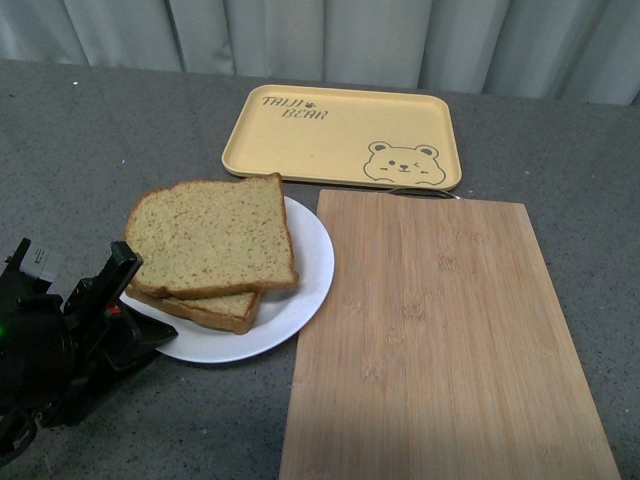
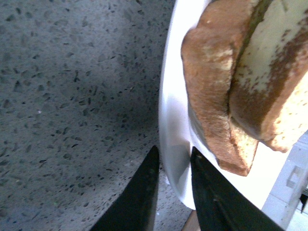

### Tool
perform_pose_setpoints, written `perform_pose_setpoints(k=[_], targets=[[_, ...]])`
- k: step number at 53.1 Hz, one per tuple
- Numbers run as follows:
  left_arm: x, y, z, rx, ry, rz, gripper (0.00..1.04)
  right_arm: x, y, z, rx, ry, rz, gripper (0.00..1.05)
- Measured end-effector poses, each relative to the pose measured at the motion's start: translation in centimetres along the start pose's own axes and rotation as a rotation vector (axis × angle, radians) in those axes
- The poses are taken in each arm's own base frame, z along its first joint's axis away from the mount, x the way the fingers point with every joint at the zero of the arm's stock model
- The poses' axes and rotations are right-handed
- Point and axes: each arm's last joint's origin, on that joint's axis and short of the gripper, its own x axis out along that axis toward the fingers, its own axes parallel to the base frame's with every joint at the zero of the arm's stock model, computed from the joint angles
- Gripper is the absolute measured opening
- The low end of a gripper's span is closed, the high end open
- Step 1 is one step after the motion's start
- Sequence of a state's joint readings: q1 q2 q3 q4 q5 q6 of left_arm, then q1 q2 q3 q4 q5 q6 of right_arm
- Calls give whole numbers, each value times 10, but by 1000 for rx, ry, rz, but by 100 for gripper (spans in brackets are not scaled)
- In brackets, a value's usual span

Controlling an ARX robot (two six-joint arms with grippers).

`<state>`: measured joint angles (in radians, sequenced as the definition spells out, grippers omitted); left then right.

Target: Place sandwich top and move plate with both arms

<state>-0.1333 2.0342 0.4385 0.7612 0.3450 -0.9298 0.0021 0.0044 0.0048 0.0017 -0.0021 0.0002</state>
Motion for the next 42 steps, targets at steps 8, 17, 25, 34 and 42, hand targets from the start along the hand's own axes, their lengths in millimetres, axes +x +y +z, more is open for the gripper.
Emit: perform_pose_setpoints(k=[8,17,25,34,42], targets=[[-1,1,5,-61,-4,-40,4,0,0,0,0,0,0,95],[-7,4,8,-136,-15,-115,4,0,0,0,0,0,0,95],[-27,-8,9,-186,-57,-290,4,0,0,0,0,0,0,95],[-40,-41,12,-197,-71,-422,4,0,0,0,0,0,0,95],[-4,-77,27,-210,-66,-429,4,0,0,0,0,0,0,95]])
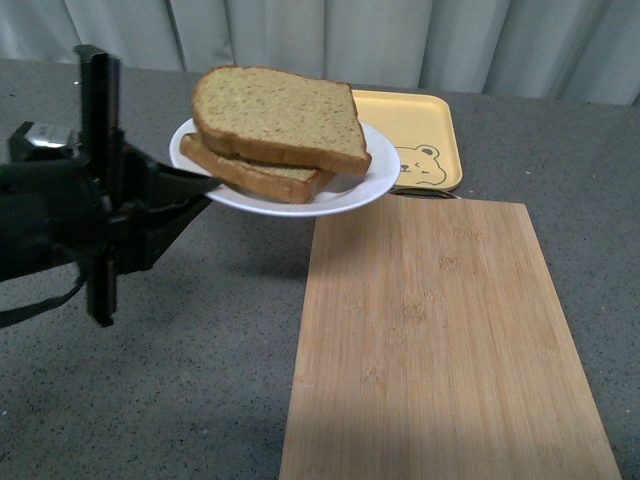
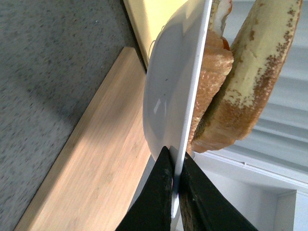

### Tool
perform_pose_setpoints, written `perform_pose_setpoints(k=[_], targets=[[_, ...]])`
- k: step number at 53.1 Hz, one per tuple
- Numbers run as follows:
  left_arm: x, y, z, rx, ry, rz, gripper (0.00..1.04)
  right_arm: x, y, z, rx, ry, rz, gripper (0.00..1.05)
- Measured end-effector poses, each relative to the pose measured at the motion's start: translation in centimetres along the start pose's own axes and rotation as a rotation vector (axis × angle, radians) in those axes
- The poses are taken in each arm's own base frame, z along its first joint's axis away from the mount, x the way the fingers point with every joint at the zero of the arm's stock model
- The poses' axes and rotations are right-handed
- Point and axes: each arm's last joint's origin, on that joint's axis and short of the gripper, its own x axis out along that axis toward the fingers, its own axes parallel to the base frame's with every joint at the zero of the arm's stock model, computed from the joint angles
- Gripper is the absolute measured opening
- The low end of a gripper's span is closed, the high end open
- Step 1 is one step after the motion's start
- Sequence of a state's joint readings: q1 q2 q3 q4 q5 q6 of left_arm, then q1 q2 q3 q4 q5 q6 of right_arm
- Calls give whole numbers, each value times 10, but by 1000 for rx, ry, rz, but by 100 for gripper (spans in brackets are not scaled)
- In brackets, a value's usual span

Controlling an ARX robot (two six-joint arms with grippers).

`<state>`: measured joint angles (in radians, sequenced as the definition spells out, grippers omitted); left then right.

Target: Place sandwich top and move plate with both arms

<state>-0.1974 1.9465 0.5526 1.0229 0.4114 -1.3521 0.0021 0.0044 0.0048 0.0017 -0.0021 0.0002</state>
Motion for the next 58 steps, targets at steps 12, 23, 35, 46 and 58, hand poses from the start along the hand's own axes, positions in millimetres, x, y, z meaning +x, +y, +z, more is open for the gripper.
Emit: perform_pose_setpoints(k=[12,23,35,46,58], targets=[[77,-20,16,-21,22,7,4,0,0,0,0,0,0,95],[131,-30,24,-23,47,16,4,0,0,0,0,0,0,95],[164,-27,28,-43,55,49,4,0,0,0,0,0,0,95],[183,-17,32,-64,61,65,4,0,0,0,0,0,0,95],[188,-19,34,-56,51,81,13,0,0,0,0,0,0,95]])
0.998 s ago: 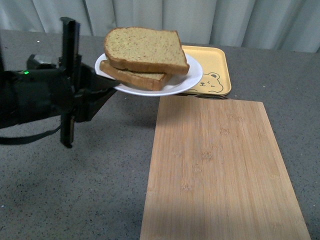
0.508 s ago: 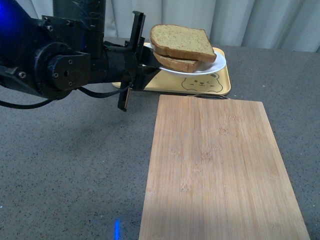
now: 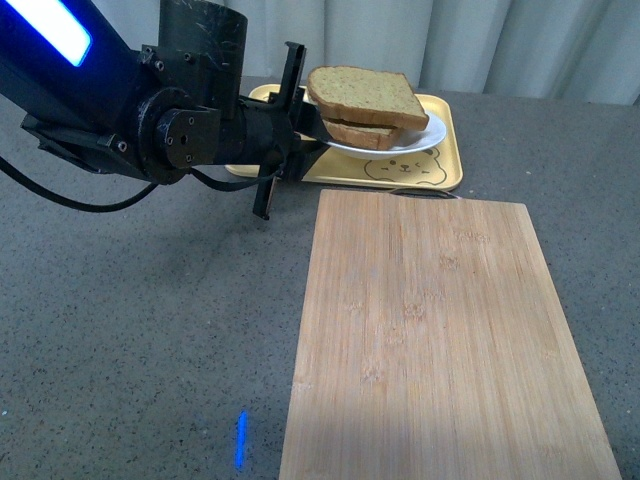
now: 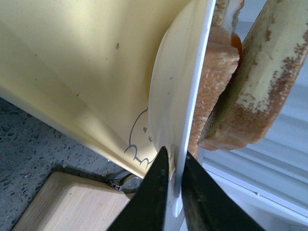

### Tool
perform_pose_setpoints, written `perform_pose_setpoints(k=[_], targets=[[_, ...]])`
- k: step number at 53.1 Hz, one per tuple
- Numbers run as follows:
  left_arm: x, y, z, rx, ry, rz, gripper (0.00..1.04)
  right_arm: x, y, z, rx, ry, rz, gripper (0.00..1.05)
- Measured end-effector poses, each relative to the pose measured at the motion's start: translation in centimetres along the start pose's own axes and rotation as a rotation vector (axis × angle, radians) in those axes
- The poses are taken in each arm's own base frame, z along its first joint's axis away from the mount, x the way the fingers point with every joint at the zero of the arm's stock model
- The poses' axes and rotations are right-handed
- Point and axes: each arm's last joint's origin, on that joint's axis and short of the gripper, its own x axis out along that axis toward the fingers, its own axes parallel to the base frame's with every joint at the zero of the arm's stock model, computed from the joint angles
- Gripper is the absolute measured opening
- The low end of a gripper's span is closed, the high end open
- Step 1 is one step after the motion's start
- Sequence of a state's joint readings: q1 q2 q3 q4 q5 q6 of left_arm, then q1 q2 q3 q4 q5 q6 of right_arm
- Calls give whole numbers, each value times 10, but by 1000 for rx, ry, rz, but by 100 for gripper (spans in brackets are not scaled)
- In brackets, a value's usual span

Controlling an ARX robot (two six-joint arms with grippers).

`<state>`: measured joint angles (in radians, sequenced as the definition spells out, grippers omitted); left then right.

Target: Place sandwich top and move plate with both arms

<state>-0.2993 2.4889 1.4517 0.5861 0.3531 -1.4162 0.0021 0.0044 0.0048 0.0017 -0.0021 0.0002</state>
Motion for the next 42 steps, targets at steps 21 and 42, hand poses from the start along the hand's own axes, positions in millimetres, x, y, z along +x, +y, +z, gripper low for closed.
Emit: perform_pose_setpoints(k=[21,42], targets=[[-63,-29,-10,187,-95,-54,85,0,0,0,0,0,0,95],[-206,-11,-23,1272,-831,168,21,0,0,0,0,0,0,95]])
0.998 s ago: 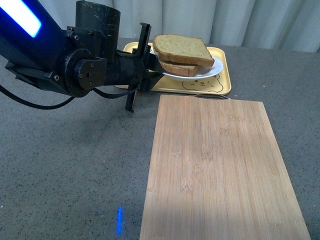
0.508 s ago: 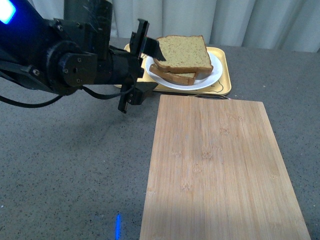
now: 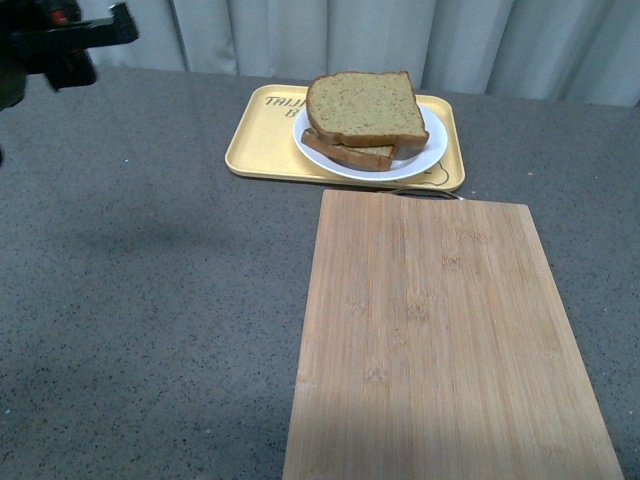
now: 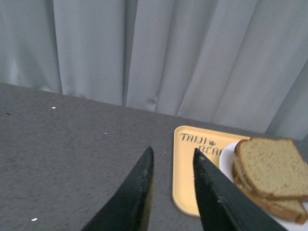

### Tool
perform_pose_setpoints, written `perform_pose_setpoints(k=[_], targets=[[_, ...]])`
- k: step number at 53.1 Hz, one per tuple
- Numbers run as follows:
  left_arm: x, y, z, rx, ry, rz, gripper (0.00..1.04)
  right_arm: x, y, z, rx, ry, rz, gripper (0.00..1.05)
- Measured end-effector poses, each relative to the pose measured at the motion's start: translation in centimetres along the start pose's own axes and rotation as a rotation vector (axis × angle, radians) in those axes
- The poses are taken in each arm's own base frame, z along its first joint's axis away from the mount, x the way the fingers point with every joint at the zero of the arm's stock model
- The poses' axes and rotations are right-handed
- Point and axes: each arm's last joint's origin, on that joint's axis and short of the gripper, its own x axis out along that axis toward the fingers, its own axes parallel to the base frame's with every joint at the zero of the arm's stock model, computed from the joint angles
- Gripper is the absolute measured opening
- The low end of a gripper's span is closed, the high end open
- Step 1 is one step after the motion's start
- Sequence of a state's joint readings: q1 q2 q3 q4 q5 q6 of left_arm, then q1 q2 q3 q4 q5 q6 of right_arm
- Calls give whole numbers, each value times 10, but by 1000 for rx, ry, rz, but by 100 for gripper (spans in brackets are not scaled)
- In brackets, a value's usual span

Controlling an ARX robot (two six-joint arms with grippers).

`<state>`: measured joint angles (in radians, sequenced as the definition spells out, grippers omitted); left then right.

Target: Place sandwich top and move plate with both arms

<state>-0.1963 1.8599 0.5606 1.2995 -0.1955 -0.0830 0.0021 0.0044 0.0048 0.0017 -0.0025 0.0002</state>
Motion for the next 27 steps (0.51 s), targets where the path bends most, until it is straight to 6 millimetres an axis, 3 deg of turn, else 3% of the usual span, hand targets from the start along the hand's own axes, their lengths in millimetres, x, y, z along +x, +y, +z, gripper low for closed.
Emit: perform_pose_setpoints(k=[6,11,27], targets=[[-25,12,3,43,15,2,4,0,0,0,0,0,0,95],[-49,21,7,61,15,-3,4,0,0,0,0,0,0,95],[-93,37,16,70,16,2,4,0,0,0,0,0,0,95]])
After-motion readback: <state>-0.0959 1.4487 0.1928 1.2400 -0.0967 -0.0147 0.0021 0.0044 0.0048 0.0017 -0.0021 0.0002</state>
